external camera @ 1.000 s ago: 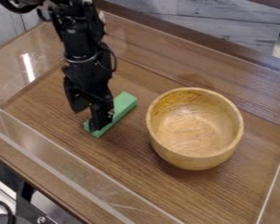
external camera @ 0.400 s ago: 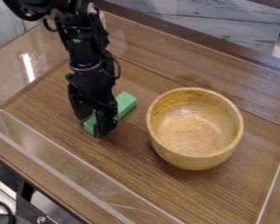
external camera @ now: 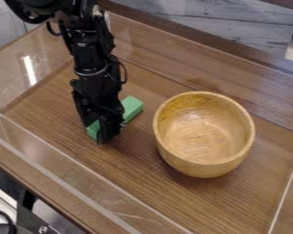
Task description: Put the green block in the brown bowl
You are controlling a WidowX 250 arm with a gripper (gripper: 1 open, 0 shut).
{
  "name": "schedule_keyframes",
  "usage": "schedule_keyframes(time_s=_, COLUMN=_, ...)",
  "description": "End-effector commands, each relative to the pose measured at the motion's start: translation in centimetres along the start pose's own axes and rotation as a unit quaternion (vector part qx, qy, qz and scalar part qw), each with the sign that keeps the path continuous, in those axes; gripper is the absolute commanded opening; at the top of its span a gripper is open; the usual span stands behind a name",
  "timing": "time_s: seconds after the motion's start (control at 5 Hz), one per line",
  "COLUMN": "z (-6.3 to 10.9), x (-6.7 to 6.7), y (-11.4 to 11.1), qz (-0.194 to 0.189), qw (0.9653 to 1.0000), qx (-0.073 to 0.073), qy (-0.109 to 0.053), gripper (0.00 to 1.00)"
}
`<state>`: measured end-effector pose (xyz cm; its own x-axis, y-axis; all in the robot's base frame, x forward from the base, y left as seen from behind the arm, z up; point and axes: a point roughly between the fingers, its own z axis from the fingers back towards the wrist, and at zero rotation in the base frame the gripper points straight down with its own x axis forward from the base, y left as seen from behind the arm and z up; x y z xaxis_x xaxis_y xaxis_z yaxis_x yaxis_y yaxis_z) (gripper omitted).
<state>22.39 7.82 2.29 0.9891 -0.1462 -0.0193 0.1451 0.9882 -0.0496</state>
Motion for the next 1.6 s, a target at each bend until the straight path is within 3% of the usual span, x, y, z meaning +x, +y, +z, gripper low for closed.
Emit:
schedule_keyframes(time_s=0.0, z=1.5, x=1.0, y=0.3, qz=0.007, qw=0.9998, qx=0.006, qy=-0.018, gripper=0.0)
schedule_keyframes(time_s=0.6, z=4.1, x=0.4, y=-0.7, qz=0.045, qw=0.9988, qx=-0.02, qy=0.003, gripper=0.0)
schedule_keyframes(time_s=0.8, z=4.9, x=0.3, y=-0.9, qz=0.052, qw=0.9983, qx=-0.025, qy=0.003, gripper=0.0)
schedule_keyframes(time_s=1.4, z=4.9, x=0.8, y=-0.9, qz=0.05, qw=0.9984, qx=-0.028, qy=-0.008, gripper=0.0)
